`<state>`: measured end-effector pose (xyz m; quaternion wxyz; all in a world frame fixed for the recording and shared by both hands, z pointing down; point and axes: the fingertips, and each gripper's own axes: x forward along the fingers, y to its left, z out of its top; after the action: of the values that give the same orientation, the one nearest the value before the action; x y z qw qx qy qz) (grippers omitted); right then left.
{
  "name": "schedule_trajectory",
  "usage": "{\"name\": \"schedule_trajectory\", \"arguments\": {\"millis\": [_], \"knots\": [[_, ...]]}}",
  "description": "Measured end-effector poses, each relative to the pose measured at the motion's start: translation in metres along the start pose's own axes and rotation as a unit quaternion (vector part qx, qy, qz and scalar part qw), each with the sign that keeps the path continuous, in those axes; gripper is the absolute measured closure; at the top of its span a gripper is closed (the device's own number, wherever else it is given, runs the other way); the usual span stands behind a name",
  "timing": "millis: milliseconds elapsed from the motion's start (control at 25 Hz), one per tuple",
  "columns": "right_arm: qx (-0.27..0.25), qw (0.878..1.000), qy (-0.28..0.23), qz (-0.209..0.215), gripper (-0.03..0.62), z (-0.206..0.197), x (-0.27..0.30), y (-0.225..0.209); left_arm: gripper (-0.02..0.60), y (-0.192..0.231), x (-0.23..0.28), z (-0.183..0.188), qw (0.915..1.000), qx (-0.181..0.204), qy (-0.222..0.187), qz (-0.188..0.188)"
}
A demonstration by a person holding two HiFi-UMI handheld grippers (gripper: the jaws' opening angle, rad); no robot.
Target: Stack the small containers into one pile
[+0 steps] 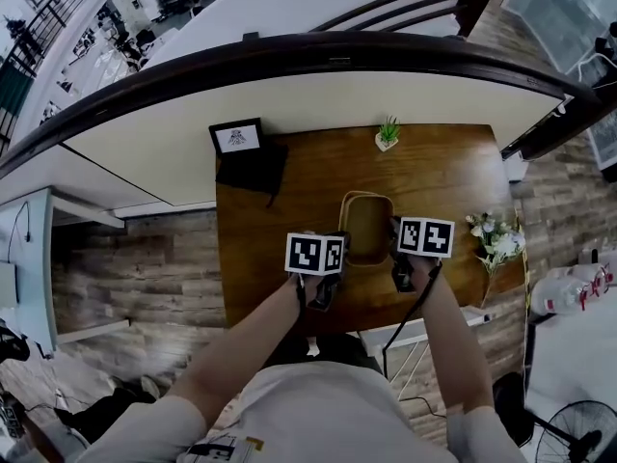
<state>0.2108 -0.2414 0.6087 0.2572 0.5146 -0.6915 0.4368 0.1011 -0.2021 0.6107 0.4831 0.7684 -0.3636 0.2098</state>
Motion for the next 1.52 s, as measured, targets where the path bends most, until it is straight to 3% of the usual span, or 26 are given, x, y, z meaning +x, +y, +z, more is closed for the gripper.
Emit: {"name": "schedule_trajectory", "arguments": {"millis": [440, 600, 760, 920, 1120, 1240, 1520], "knots": [[0.007, 1.0, 0.023, -0.007, 0.557, 0.003, 0.045, -0.021, 0.563, 0.026, 0.035, 0.014, 0.9995, -0.021, 0.001, 0.025], [0.01, 0.999, 0.03, -0.009, 0.56, -0.003, 0.056, -0.021, 0.566, 0.035, 0.04, 0.022, 0.9991, 0.009, 0.009, 0.041], [-0.021, 0.999, 0.04, -0.019, 0.522, -0.009, 0.063, -0.023, 0.566, 0.045, 0.045, 0.011, 0.9963, 0.037, 0.042, 0.066], [-0.049, 0.997, 0.057, -0.034, 0.501, -0.015, 0.074, -0.025, 0.561, 0.053, 0.049, 0.003, 0.9953, 0.017, 0.048, 0.083], [-0.077, 0.993, 0.084, -0.043, 0.484, -0.026, 0.093, -0.03, 0.484, 0.069, 0.057, -0.001, 0.9926, 0.007, 0.065, 0.102], [-0.09, 0.992, 0.08, -0.041, 0.469, -0.026, 0.099, -0.031, 0.443, 0.073, 0.059, -0.001, 0.9931, 0.003, 0.071, 0.093], [-0.043, 0.997, 0.059, -0.02, 0.408, -0.02, 0.103, -0.038, 0.399, 0.076, 0.057, 0.001, 0.9939, 0.012, 0.062, 0.09]]}}
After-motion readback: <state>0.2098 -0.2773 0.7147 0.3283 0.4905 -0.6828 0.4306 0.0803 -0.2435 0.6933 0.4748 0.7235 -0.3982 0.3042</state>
